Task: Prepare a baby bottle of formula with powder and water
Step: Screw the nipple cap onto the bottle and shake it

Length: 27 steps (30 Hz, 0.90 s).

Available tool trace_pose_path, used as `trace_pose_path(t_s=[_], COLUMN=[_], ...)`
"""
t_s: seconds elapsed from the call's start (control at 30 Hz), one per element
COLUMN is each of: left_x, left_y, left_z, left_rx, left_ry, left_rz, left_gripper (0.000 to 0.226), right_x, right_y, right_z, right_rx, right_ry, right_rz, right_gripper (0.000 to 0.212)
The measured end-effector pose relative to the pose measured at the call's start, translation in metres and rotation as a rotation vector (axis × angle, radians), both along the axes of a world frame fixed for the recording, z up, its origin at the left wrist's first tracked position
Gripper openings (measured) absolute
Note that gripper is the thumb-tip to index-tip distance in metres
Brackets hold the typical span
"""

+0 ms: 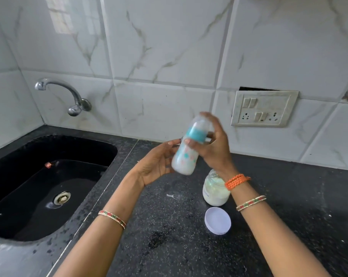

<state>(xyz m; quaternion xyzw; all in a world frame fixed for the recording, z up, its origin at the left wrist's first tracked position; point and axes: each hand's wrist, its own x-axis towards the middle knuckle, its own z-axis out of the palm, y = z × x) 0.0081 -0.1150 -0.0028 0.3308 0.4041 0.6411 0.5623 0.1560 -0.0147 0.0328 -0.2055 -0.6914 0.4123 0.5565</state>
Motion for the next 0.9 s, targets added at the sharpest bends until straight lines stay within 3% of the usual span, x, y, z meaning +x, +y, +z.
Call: trace_pose_path(t_s=[0.03, 0.13, 0.27, 0.47, 0.7, 0.8, 0.83, 0.9], left_x=[-0.002, -0.009, -0.016, -0.021, -0.024, -0.018, -0.013, -0.001], left_y=[0.000, -0.003, -0.002, -0.007, -0.007, -0.005, -0.004, -0.002], left_z=[-0.002, -0.012, -0.029, -0.065, -0.089, -0.092, -0.092, -0.097], left_rx=[-0.017, -0.033, -0.284, -0.516, -0.542, -0.553, -0.547, -0.480], left_ry=[0.016, -0.051, 0.117, 0.108, 0.083, 0.102, 0.147, 0.414], left_rz=[0.012, 0.068, 0.171, 0.188, 0.203, 0.208, 0.232, 0.316], left_gripper=[0.045, 0.044, 0.029, 0.020, 0.014, 0.012, 0.011, 0.011], right_x=[-0.002, -0.003, -0.013, -0.032, -0.048, -0.045, -0.041, -0.025], right_y=[0.001, 0.010, 0.010, 0.001, 0.004, -0.001, -0.005, -0.017], right_z=[-0.007, -0.019, -0.053, -0.113, -0.119, -0.110, -0.107, -0.103], right_rx=[-0.049, -0.321, -0.217, -0.262, -0.289, -0.254, -0.233, -0.168], right_ry=[0.006, 0.297, -0.286, -0.617, -0.693, -0.769, -0.741, -0.650], right_rz=[0.010, -0.057, 0.118, 0.123, 0.160, 0.156, 0.074, -0.151], right_gripper=[0.069, 0.067, 0.070, 0.064, 0.056, 0.073, 0.073, 0.048])
